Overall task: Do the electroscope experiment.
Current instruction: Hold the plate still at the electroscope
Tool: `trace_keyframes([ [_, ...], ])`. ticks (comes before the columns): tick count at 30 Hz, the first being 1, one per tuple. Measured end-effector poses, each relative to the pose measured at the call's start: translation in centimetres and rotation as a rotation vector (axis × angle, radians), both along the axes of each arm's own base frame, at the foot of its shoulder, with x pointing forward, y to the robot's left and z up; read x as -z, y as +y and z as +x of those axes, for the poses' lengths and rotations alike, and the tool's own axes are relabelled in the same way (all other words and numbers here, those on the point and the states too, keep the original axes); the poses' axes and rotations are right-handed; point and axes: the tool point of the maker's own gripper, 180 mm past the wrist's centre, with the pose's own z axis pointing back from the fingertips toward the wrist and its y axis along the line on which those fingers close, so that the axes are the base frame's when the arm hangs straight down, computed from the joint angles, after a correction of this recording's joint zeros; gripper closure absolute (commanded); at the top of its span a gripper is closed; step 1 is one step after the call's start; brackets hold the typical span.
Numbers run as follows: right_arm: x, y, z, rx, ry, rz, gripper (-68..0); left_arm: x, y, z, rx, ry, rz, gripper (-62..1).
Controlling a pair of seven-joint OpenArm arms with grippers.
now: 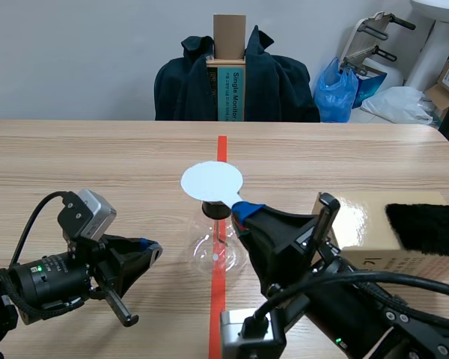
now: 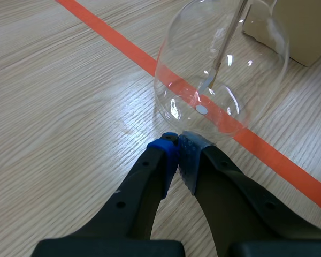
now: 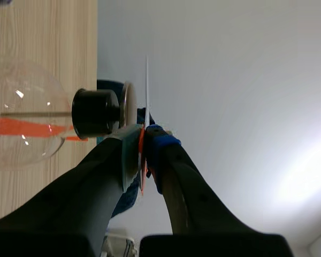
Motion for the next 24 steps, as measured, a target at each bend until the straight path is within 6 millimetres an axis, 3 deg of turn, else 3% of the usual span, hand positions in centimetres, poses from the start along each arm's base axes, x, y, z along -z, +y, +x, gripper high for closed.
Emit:
trace_keyframes([
  [24,0.0,0.12,-0.13,-0.01,0.0,0.0,-0.7,0.0,0.0,0.0,0.0,0.0,0.0,-1.8],
])
